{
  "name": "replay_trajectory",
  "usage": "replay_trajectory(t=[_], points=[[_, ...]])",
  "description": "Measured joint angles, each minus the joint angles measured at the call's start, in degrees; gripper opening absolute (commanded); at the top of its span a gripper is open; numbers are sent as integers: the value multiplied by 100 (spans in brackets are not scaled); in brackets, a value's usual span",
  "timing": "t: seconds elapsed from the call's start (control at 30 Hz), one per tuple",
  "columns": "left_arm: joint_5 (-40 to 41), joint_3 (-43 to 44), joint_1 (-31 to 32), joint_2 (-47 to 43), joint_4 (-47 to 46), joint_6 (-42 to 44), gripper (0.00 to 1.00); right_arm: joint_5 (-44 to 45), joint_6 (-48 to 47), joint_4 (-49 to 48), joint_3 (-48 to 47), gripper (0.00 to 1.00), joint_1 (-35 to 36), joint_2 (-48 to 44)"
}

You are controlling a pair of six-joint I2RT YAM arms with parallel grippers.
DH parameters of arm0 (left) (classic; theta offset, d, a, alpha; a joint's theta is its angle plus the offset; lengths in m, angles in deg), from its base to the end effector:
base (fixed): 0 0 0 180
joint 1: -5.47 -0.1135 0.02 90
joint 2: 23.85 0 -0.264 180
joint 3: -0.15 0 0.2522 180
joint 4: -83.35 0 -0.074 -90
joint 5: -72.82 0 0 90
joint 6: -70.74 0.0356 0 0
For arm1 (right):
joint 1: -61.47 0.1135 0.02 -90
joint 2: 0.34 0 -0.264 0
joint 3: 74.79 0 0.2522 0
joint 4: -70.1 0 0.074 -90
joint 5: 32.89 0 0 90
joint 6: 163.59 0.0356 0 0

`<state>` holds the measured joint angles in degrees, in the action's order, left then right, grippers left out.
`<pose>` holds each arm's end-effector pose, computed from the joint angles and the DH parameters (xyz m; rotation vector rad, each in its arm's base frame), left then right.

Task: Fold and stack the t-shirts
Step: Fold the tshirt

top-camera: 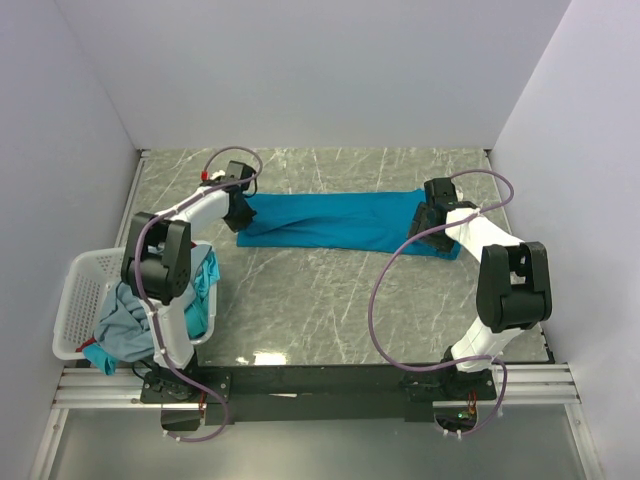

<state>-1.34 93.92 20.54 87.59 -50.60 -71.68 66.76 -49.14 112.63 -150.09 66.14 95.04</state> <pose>0.3933 -0.0958 0.1856 -0.9161 2.4457 -0.0365 0.3312 0.0211 0.1929 0.5064 2.5889 -0.0539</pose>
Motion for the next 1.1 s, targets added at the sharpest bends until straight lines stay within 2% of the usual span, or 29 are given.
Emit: replay_trajectory(t=[0.33,0.67,1.1], points=[[76,-643,9,-951,114,-398,1,190,22,44,0,75,-2,0],[72,-1071,68,-1543,164,-654,1,442,149,103,7,76,-7,0],[63,-1241,105,-2273,271,-881,1,452,166,111,20,76,-13,-33]])
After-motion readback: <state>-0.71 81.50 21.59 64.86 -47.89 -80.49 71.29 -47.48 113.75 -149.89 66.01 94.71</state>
